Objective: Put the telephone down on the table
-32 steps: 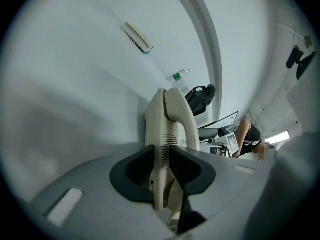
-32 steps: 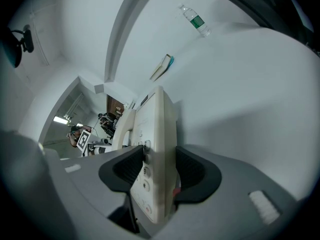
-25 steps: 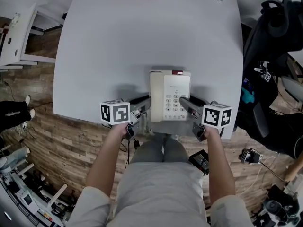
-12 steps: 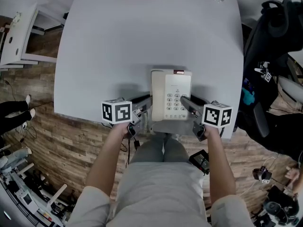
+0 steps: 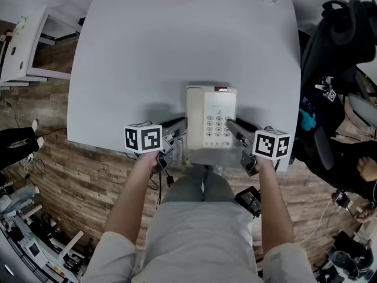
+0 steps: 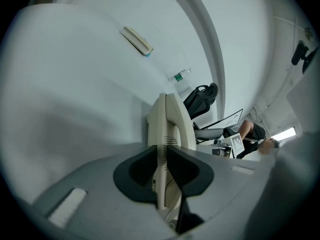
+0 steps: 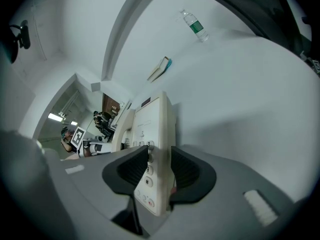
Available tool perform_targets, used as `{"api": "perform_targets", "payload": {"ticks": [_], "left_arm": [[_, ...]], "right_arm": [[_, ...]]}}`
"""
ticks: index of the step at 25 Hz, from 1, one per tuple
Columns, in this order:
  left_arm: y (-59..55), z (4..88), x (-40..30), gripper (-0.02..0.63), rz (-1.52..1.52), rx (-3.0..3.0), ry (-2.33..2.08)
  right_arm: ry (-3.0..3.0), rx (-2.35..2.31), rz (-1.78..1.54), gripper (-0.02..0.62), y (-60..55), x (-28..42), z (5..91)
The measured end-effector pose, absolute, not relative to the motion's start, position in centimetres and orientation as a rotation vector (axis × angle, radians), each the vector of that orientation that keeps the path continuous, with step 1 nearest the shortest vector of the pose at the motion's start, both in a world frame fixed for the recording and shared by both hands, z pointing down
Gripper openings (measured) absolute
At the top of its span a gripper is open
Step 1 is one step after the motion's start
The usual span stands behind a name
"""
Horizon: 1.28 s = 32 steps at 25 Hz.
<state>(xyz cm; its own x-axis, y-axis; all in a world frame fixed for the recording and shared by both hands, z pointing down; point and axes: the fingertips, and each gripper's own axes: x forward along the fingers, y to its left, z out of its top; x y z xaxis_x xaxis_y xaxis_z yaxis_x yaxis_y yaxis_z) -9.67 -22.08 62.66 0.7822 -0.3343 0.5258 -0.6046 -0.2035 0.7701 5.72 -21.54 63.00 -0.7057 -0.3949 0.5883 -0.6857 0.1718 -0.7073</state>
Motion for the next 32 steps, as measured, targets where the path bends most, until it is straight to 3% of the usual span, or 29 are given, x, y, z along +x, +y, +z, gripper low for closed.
{"api": "perform_targets", "payload": {"ticks": [13, 24, 32], "left_arm": [[-21.6, 62.0, -10.6, 0.054, 0.304, 1.826, -0.754], [-20.3, 59.5, -10.9, 0.017, 0.327, 1.891, -0.793], [-18.3, 56.1, -9.9, 0.017, 0.354, 1.990, -0.801]], "right_arm": [[-2.184, 1.043, 1.464, 0.115, -20.4, 6.1, 62.4], [-2.241, 1.027, 1.320, 0.008, -19.3, 5.2, 59.6], [-2.294, 0.987, 1.235, 0.008, -18.2, 4.6, 56.5]]}}
